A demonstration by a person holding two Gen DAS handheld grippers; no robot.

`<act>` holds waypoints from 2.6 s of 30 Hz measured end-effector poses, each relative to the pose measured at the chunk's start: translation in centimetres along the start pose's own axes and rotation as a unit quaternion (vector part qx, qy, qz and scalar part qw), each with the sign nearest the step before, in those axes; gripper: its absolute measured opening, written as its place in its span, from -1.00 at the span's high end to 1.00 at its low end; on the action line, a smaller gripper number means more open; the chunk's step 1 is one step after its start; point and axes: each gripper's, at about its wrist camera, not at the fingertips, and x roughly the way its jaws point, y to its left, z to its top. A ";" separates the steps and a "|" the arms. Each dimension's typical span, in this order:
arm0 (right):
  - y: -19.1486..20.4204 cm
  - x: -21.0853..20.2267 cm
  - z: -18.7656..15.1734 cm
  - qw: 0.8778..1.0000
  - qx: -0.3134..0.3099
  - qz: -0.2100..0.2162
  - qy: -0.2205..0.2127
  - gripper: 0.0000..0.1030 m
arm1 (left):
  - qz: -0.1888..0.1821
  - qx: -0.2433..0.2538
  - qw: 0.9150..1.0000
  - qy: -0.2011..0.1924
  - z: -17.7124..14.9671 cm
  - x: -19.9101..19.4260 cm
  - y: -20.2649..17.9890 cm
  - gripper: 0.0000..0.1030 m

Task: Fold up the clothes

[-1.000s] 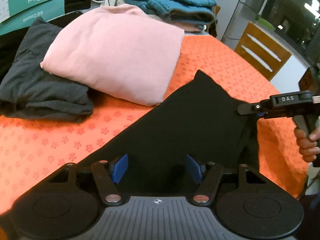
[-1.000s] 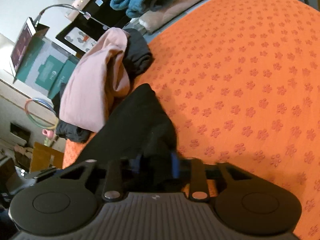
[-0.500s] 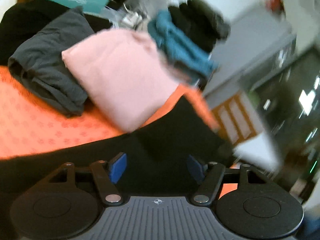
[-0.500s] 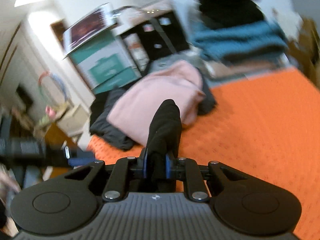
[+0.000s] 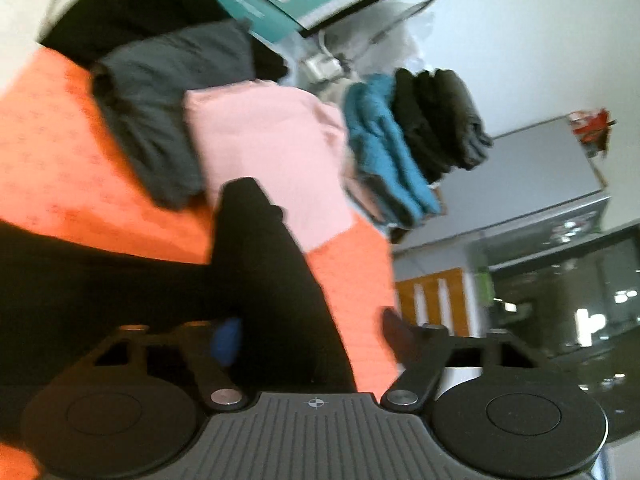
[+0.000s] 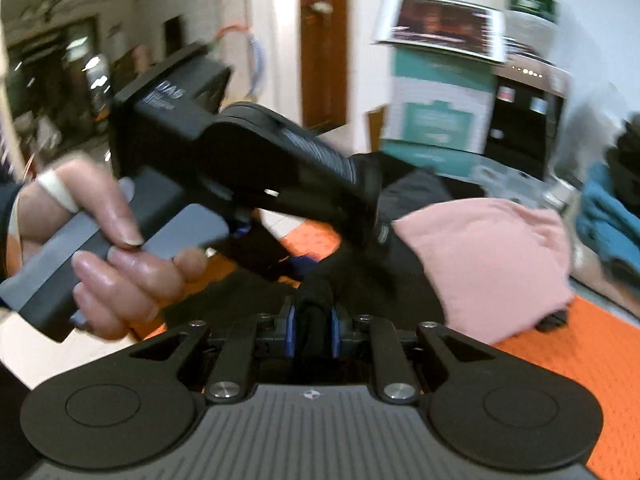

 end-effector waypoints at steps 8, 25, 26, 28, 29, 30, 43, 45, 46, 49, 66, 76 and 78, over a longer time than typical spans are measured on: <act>-1.8 -1.7 -0.9 0.994 0.074 0.079 -0.005 0.43 | 0.052 -0.008 0.998 -0.018 -0.3 -3.3 6.2 0.65; -5.4 3.5 -4.2 0.987 0.126 0.055 0.083 0.43 | 0.074 0.008 0.996 -0.043 -0.3 -6.5 14.0 0.56; -5.0 4.2 -3.9 0.988 0.115 0.059 0.085 0.43 | 0.075 0.012 0.996 -0.047 -0.4 -6.8 13.9 0.58; -4.0 5.2 -3.6 0.989 0.093 0.069 0.091 0.43 | 0.078 0.021 0.995 -0.055 -0.6 -7.3 13.7 0.62; -3.5 5.7 -3.5 0.989 0.081 0.074 0.096 0.43 | 0.079 0.026 0.995 -0.059 -0.8 -7.5 13.7 0.63; -3.0 6.3 -3.4 0.990 0.069 0.078 0.100 0.43 | 0.081 0.030 0.994 -0.063 -0.9 -7.8 13.6 0.63; -0.4 9.7 -4.4 0.986 0.004 0.100 0.132 0.42 | 0.123 -0.005 0.989 -0.084 -1.4 -8.9 15.7 0.22; -0.4 8.8 -3.6 0.988 0.005 0.103 0.116 0.41 | 0.123 0.012 0.987 -0.102 -1.5 -10.1 14.2 0.22; -0.4 8.7 -3.1 0.988 0.003 0.106 0.111 0.41 | 0.125 0.024 0.985 -0.115 -1.7 -10.7 13.2 0.19; -0.1 8.8 -2.1 0.988 -0.008 0.116 0.101 0.39 | 0.121 0.076 0.981 -0.132 -2.9 -11.3 10.5 0.04; 0.3 10.8 -2.3 0.989 0.005 0.102 0.111 -0.06 | 0.182 0.089 0.969 -0.140 -5.9 -9.5 12.0 -0.47; -4.3 7.9 -4.6 0.982 0.135 0.068 0.111 -0.11 | 0.168 0.013 0.980 -0.108 -7.5 -9.6 15.7 -0.47; -4.0 7.8 -4.5 0.983 0.129 0.074 0.110 -0.11 | 0.162 -0.008 0.980 -0.115 -7.7 -9.7 16.1 -0.47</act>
